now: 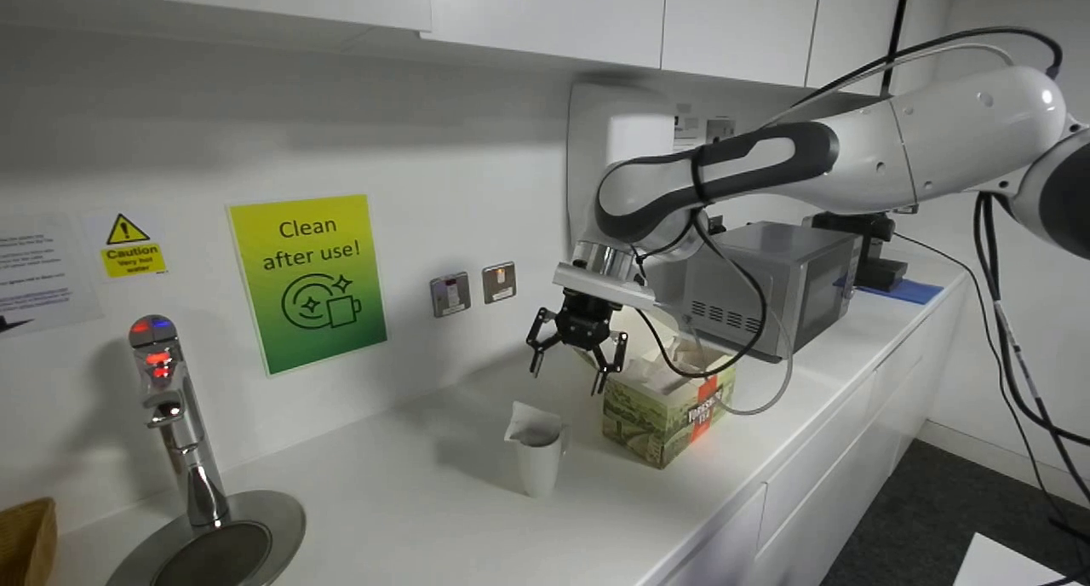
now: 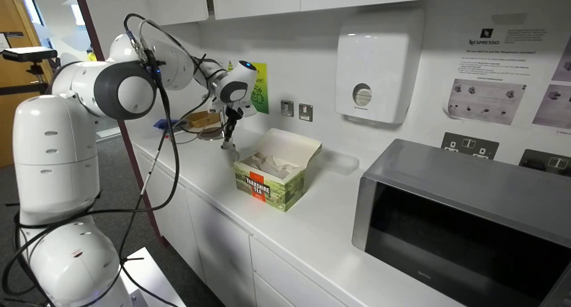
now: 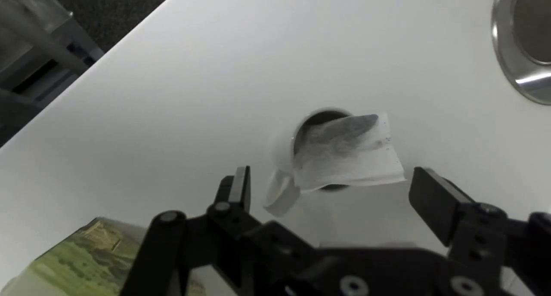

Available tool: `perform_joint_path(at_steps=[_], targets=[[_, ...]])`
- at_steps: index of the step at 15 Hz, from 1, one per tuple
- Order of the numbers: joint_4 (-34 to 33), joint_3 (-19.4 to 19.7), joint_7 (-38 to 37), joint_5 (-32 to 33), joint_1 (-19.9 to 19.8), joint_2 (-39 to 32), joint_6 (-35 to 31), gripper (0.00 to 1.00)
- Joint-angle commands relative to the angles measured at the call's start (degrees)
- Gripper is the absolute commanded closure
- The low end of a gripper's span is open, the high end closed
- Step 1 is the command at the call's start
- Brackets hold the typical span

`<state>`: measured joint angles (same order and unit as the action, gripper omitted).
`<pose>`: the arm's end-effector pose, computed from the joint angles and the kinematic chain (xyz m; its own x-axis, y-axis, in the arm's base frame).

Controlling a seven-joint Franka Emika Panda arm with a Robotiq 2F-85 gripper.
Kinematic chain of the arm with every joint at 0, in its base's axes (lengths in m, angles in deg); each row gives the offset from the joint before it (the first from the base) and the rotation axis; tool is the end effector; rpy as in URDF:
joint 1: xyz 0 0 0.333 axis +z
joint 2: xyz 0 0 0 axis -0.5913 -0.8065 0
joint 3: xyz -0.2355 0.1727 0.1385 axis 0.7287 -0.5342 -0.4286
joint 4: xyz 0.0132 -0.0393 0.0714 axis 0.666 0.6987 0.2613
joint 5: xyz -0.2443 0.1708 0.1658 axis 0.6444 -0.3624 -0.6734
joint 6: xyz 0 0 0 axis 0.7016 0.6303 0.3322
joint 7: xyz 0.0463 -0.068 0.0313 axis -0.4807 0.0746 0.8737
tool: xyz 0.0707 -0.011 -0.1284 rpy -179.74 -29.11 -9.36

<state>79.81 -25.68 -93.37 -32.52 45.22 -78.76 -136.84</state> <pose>0.5557 0.2169 0.4499 0.7117 -0.6115 -0.3456 -0.7006 -0.6540 -0.2854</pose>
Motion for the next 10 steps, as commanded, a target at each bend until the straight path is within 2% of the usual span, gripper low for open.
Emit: perform_joint_path(at_steps=[1, 6, 10], targets=[[-4.9, 0.5, -6.7, -3.1, 0.5, -2.9, -0.4, 0.0], [-7.8, 0.6, -12.0, -1.3, 1.2, -5.9, 0.0, 0.0], [-10.4, 0.4, -12.6, -1.3, 1.6, -9.8, 0.6, 0.0]])
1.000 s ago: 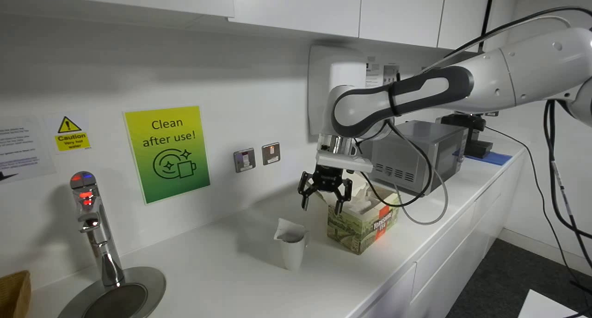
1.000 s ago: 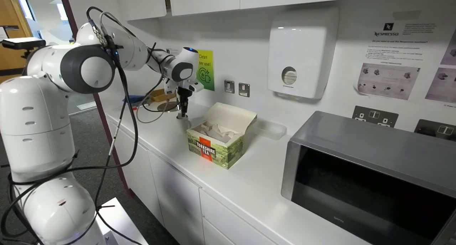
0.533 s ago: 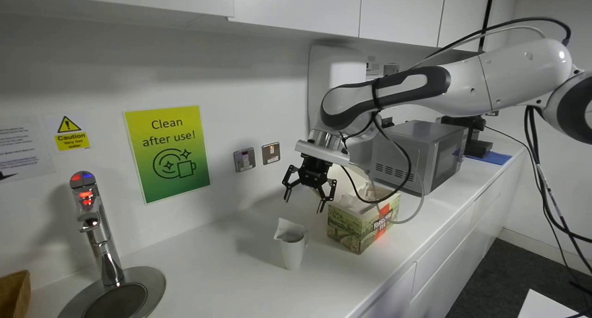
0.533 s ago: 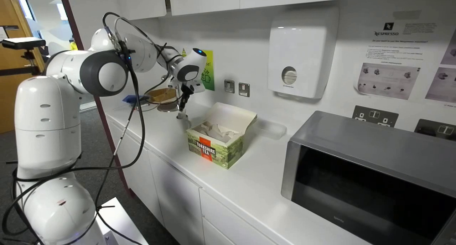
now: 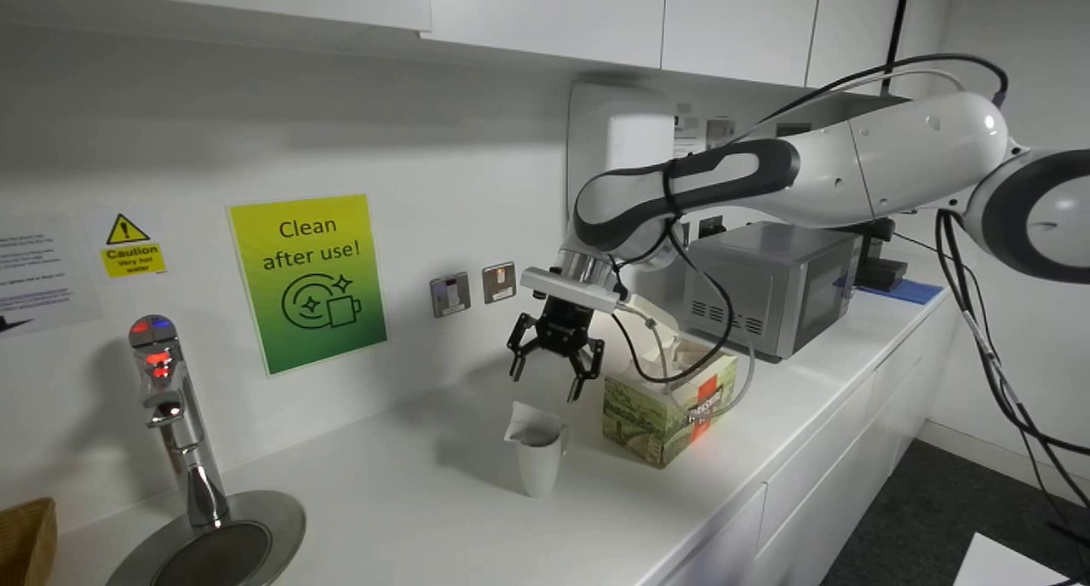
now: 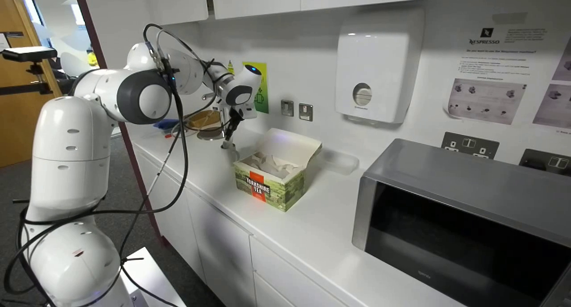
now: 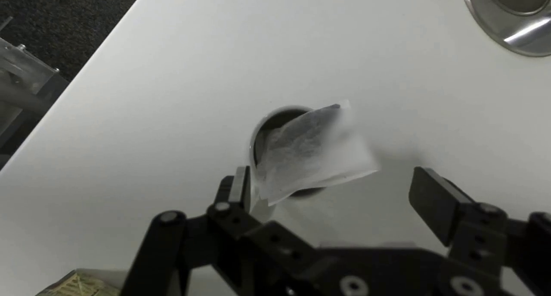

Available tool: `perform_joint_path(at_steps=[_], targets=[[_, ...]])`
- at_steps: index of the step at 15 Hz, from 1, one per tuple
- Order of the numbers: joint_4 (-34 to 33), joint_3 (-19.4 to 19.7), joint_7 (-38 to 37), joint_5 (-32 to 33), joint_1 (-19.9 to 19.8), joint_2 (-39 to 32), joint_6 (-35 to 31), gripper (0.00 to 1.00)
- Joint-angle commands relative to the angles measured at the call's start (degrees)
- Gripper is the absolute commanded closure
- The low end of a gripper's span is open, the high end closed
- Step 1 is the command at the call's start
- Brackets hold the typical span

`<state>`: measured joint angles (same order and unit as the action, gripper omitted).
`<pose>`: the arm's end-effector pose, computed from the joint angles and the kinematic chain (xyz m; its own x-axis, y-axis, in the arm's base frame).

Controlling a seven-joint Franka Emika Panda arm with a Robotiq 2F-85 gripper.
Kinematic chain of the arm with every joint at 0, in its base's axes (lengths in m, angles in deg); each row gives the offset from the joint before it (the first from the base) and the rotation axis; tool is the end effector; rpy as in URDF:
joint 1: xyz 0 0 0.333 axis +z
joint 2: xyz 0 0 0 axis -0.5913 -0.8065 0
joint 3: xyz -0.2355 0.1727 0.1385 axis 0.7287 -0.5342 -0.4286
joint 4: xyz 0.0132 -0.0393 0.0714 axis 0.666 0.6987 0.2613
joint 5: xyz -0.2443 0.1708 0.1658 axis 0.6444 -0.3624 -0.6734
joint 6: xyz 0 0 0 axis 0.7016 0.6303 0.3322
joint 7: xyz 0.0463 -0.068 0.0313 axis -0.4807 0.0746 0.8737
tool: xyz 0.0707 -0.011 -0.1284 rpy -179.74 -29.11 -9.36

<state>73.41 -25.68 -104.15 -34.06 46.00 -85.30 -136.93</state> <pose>0.5844 0.2328 0.4316 0.5612 -0.7081 -0.4285 -0.8254 -0.5176 -0.2255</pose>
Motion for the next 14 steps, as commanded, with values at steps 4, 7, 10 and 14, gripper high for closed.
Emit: perform_joint_path(at_steps=[4, 7, 10, 14], targets=[[-6.5, 0.0, -0.7, -0.1, 1.4, -6.6, 0.9, 0.0], [-8.0, -0.4, 0.4, 0.4, 2.1, -8.2, 1.0, 0.26], [-9.3, -0.6, 0.7, 0.6, 2.6, -9.1, 1.3, 0.36], [-10.6, -0.7, 1.0, 0.4, 3.0, -9.7, 1.5, 0.68]])
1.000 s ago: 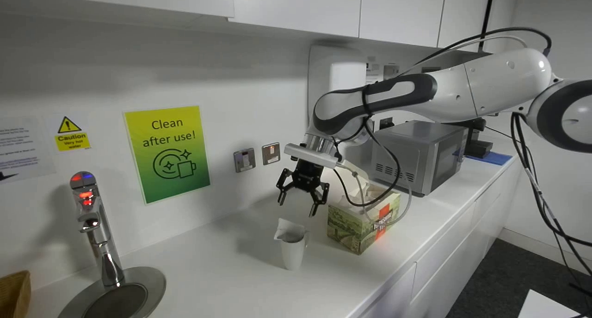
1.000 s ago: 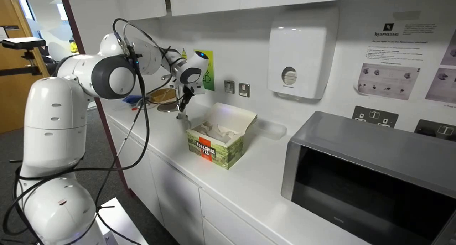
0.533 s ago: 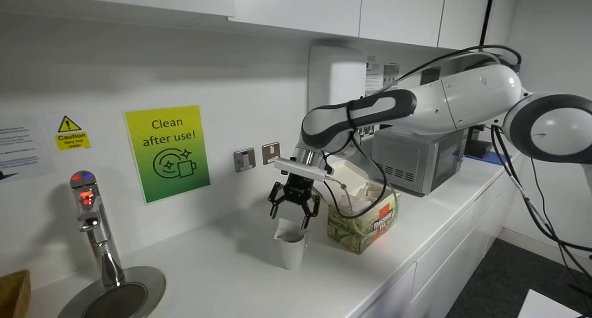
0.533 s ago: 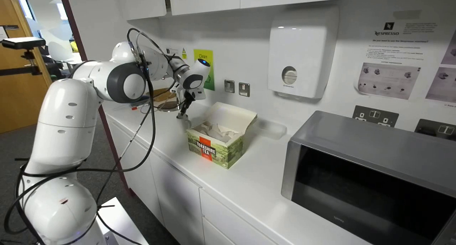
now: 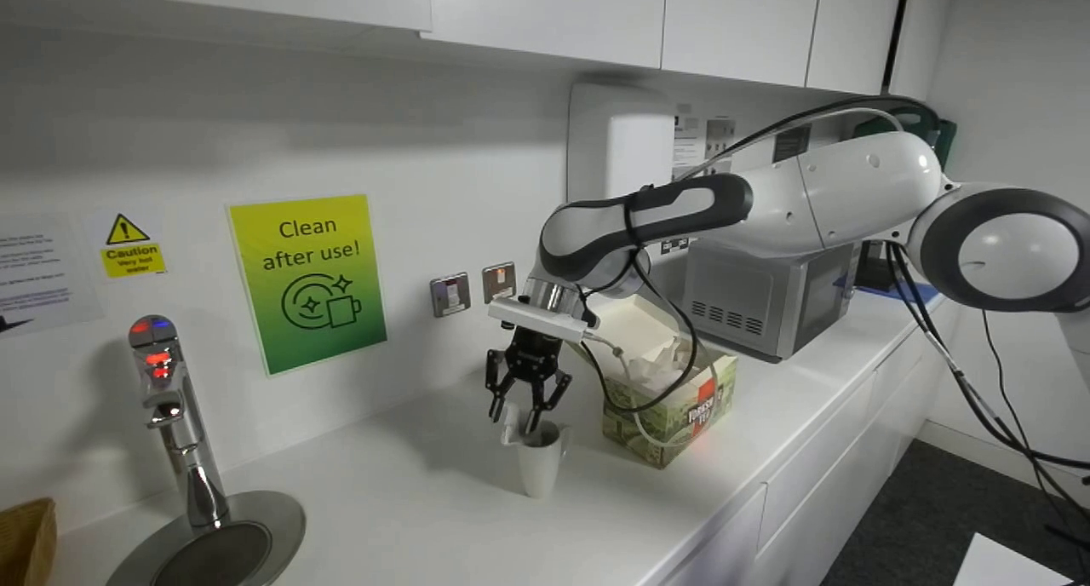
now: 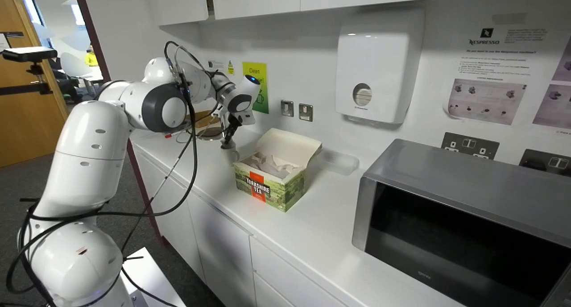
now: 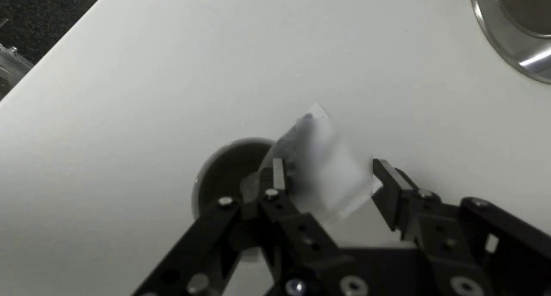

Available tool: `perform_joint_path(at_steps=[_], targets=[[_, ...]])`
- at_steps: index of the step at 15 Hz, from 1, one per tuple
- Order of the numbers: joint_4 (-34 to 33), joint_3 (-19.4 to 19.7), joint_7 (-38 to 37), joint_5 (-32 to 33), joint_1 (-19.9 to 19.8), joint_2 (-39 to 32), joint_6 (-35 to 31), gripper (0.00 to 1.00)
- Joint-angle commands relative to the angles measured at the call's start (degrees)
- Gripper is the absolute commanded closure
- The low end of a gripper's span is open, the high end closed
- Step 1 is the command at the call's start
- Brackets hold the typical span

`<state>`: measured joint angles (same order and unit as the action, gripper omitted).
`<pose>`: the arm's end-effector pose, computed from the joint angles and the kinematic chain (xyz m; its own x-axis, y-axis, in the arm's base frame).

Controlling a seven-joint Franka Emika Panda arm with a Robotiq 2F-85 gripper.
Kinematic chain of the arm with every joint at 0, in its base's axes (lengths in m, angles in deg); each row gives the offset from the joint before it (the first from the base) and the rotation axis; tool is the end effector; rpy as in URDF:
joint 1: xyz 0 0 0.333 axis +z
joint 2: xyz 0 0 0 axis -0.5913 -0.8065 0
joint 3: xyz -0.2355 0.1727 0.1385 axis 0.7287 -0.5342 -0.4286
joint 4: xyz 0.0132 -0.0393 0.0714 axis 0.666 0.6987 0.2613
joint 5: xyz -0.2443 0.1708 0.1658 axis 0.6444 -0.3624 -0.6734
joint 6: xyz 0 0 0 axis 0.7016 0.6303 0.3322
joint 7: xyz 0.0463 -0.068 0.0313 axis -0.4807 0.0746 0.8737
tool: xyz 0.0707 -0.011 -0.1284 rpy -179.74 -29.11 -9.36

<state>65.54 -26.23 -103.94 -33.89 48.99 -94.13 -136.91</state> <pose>0.6059 0.2755 0.3940 0.5909 -0.6681 -0.4522 -0.7997 -0.5593 -0.2184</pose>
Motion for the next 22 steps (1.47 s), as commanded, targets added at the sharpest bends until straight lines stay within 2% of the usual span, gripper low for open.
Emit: perform_joint_path(at_steps=[1, 4, 5, 14, 17, 19, 22], targets=[[-2.8, -0.2, 0.8, 0.3, 0.0, -0.9, 1.6, 0.75], [-3.1, -0.2, 1.0, 0.3, 0.0, -0.8, 1.7, 0.98], [-3.0, -0.2, 1.0, 0.3, 0.0, -0.5, 1.8, 1.0], [2.9, 0.1, 6.5, 0.8, -1.5, 8.9, 2.9, 0.99], [5.4, 1.4, 8.9, 3.0, -2.7, 12.7, 8.6, 0.99], [9.3, 2.8, 13.4, 4.2, -4.6, 16.5, 13.0, 0.99], [15.0, 6.0, 17.0, 8.2, -6.7, 22.3, 15.4, 0.99]])
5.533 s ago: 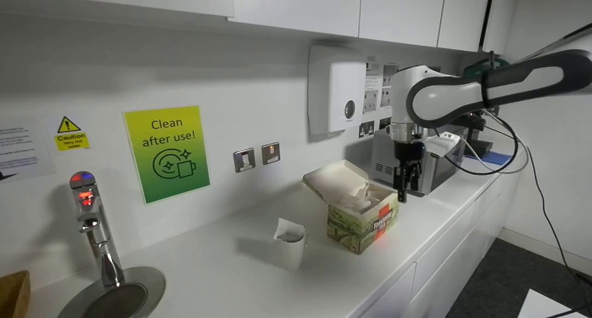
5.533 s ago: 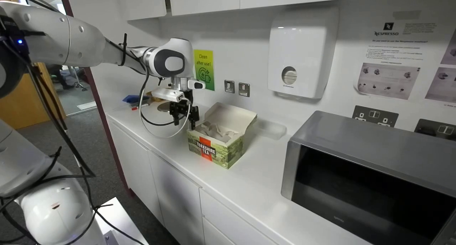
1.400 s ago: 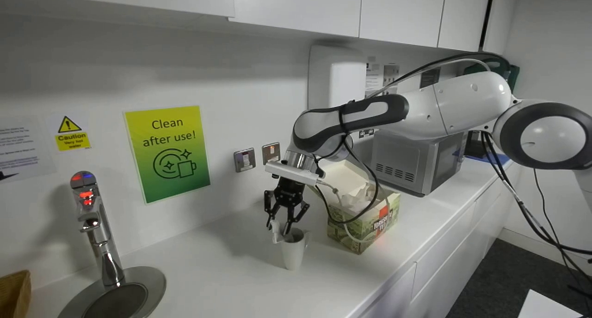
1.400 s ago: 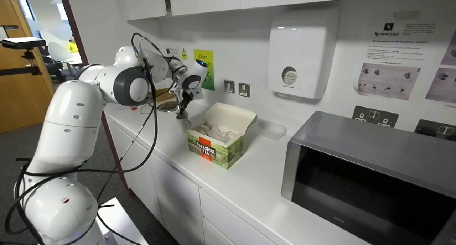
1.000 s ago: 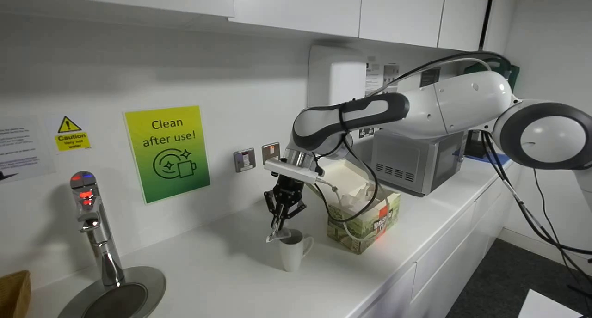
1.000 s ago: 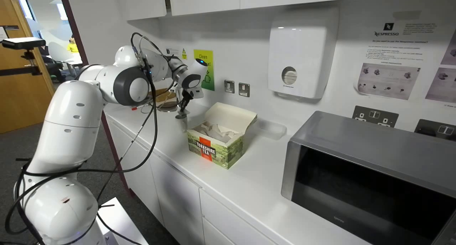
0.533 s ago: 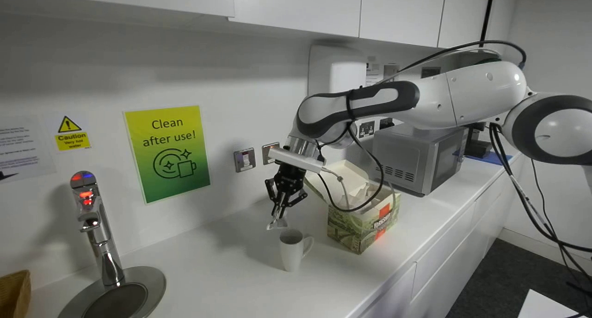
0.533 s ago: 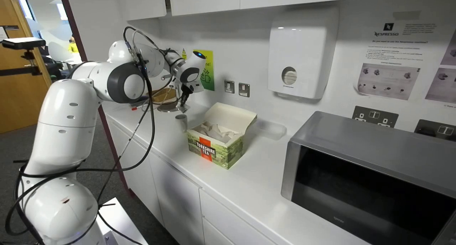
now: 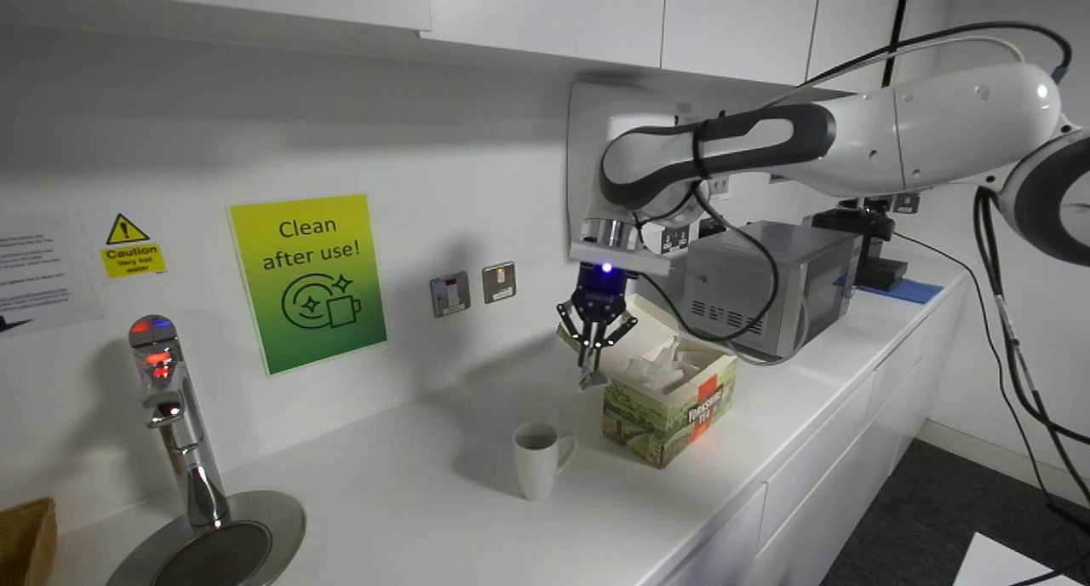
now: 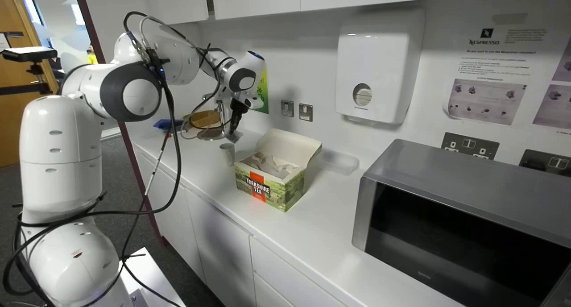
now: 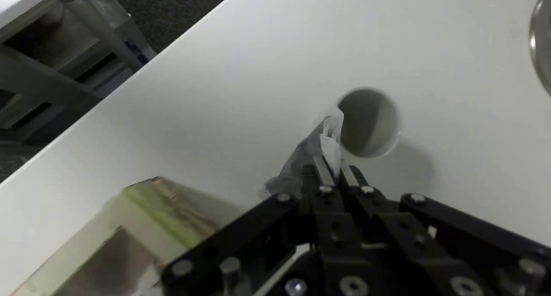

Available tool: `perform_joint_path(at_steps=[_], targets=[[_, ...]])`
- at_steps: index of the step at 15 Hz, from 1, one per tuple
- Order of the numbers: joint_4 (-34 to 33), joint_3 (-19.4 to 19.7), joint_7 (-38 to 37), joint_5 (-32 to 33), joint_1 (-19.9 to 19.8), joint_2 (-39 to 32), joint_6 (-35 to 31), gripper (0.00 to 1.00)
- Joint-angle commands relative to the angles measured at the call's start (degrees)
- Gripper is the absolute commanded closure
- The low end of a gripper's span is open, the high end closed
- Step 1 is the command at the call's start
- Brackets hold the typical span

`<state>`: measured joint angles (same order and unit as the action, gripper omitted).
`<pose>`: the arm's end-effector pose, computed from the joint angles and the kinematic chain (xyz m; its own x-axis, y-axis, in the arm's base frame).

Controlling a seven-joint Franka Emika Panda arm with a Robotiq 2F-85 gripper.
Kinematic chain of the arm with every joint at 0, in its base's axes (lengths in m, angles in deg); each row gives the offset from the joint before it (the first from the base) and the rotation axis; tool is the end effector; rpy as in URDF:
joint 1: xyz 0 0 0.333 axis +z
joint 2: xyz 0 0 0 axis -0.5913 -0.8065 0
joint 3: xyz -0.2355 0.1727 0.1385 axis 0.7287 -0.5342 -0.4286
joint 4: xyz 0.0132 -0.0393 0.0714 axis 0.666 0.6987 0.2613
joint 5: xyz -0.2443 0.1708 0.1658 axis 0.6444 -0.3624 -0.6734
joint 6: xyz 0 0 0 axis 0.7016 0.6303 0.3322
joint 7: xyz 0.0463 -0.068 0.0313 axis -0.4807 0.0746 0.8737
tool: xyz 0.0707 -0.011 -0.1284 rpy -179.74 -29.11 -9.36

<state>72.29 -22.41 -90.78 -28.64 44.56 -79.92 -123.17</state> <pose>0.5568 0.1828 0.4721 0.7417 -0.5676 -0.3573 -0.6531 -0.7324 -0.1924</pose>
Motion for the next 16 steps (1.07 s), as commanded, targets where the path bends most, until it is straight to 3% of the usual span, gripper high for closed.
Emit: perform_joint_path(at_steps=[1, 5, 9, 13, 16], targets=[[10.0, 3.2, 5.2, 4.3, -3.3, 10.1, 2.0, 0.99], [13.0, 6.6, 6.8, 12.7, -6.3, 15.5, 5.8, 0.99], [12.2, 7.4, 5.0, 25.7, -7.9, 15.1, 8.6, 0.99], [9.7, 7.8, 5.7, 34.6, -8.3, 11.4, 6.3, 0.99], [9.5, 7.5, 5.3, 35.3, -7.9, 9.8, 0.3, 0.99]])
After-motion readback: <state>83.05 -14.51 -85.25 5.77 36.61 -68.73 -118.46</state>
